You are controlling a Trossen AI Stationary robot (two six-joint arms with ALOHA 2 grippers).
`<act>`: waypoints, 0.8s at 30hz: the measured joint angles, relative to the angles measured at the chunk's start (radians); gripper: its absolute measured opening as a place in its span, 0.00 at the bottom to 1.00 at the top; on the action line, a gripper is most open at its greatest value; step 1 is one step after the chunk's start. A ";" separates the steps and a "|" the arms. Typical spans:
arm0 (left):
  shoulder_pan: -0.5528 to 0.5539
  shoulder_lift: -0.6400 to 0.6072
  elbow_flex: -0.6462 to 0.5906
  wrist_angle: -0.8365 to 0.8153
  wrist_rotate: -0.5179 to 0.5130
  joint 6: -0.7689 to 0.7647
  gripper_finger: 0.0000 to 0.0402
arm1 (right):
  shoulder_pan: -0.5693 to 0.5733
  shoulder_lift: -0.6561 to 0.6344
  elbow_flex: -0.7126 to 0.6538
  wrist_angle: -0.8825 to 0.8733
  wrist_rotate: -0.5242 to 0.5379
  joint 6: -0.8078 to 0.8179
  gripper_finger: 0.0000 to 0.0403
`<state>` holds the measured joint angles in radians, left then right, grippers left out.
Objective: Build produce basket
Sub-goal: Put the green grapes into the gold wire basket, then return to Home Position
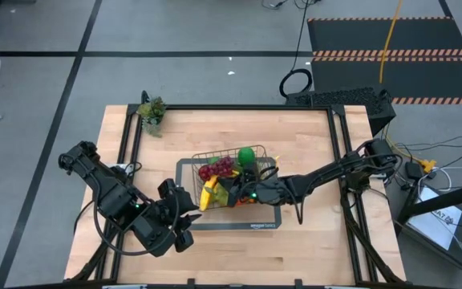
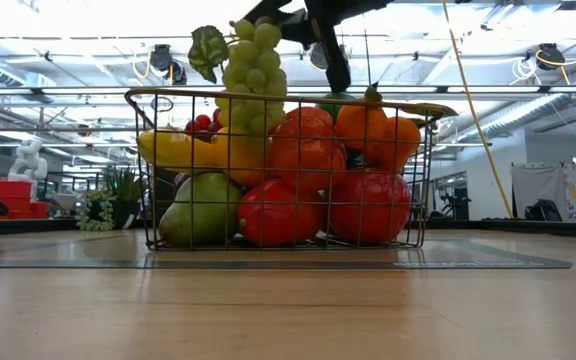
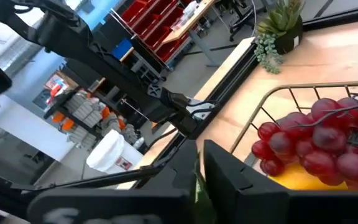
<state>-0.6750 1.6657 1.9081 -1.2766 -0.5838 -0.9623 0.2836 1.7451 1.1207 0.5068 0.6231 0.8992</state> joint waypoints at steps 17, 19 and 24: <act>0.014 0.000 0.000 -0.006 0.000 0.076 0.25 | -0.004 -0.236 -0.002 -0.405 0.004 -0.032 0.48; 0.030 0.000 0.000 -0.006 -0.001 0.111 0.25 | 0.003 -0.277 -0.002 -0.415 -0.007 -0.063 0.49; 0.089 -0.014 0.000 -0.003 -0.001 0.245 0.25 | 0.017 -0.404 -0.002 -0.450 -0.109 -0.240 0.49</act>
<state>-0.5858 1.6520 1.9083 -1.2798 -0.5848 -0.7172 0.3004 1.3415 1.1187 0.0572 0.5140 0.6595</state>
